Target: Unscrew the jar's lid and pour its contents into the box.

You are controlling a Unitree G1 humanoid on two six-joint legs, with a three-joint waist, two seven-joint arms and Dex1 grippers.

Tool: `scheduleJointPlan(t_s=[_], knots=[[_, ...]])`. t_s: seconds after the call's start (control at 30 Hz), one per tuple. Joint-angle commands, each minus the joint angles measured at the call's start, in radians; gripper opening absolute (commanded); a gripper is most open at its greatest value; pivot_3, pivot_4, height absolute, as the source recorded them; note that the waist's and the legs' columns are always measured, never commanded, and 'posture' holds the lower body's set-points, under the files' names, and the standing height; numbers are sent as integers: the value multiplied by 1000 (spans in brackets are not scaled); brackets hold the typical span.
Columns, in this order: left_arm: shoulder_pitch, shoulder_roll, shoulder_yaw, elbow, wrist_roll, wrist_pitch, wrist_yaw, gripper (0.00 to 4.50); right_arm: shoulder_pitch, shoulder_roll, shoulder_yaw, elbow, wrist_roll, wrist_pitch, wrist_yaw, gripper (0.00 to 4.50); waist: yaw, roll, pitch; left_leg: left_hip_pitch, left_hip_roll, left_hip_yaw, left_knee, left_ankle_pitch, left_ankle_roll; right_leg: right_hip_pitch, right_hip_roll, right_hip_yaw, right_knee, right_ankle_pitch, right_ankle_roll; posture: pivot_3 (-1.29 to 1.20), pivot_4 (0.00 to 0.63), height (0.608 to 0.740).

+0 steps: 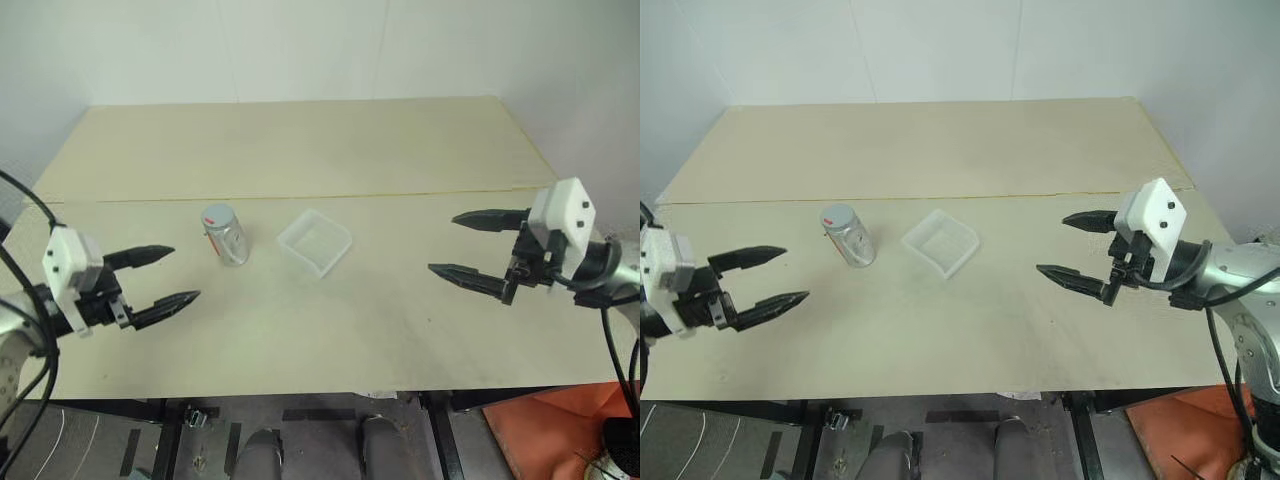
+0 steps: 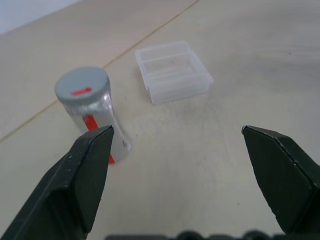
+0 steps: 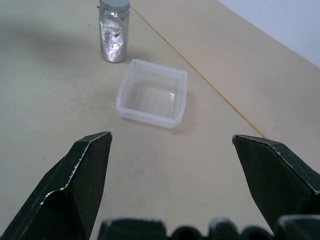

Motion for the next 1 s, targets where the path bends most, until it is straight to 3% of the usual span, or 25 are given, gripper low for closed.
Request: scheduleJointPlan(t_s=[0.03,0.33,0.67,1.0], knots=[[-10,21,41,-21,-22,8,7,4458,-2,17,13,-24,-15,-31,-26,4500,3,0,0,0,0,0,0,0,0,0,0,0,0,0,0,0,150,740],[-74,-21,-28,4,37,17,129,4458,10,38,-4,-60,3,-15,-57,4500,13,0,0,0,0,0,0,0,0,0,0,0,-1,0,0,0,150,740],[-225,-218,-207,138,150,-26,331,4458,9,35,-4,-113,2,-3,-91,4500,17,0,0,0,0,0,1,0,0,0,0,0,0,0,0,0,150,740],[-358,-353,-313,265,281,-136,470,4458,29,24,-39,-169,32,27,-120,4500,16,0,0,0,-1,0,1,0,0,0,0,0,-1,1,0,0,150,740]])
